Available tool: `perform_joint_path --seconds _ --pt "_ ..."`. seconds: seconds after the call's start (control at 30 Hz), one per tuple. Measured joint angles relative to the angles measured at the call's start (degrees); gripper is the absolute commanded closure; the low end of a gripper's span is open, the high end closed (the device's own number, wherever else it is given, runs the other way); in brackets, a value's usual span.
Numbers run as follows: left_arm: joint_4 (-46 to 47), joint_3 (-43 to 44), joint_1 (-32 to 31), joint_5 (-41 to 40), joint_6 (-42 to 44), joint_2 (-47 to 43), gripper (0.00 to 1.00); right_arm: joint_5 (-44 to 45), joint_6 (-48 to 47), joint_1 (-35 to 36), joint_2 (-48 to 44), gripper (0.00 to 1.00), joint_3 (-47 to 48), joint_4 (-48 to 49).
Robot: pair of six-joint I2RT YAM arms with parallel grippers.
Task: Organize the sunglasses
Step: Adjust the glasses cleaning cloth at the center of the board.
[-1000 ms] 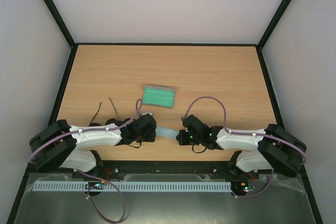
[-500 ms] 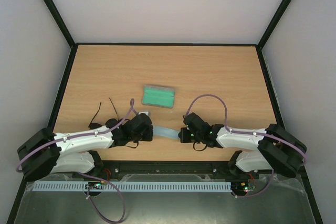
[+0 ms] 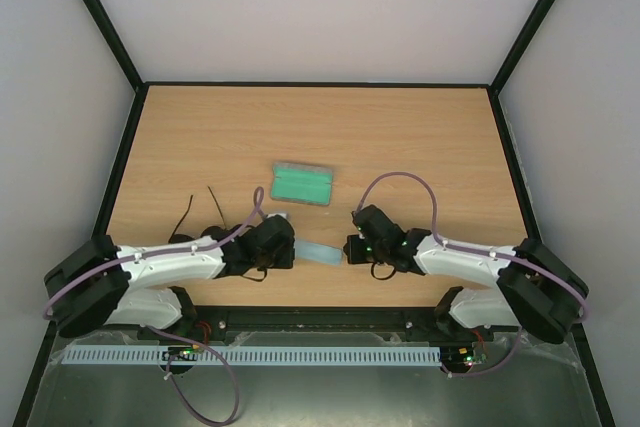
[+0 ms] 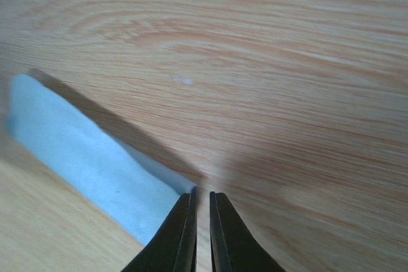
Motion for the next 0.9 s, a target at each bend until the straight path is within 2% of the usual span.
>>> perform_joint_path --seconds 0.23,0.4,0.9 --pt "1.1 5.3 0.7 0.0 1.6 4.9 0.98 -2.9 0.3 0.0 -1.6 0.92 2.6 0.1" --pt "3.3 7.5 1.9 0.3 3.1 8.8 0.98 -5.0 1.0 0.0 2.3 0.92 5.0 1.9" --pt "9.1 6.2 3.7 1.8 4.5 13.8 0.98 -7.7 1.9 0.0 10.9 0.93 7.2 6.8"
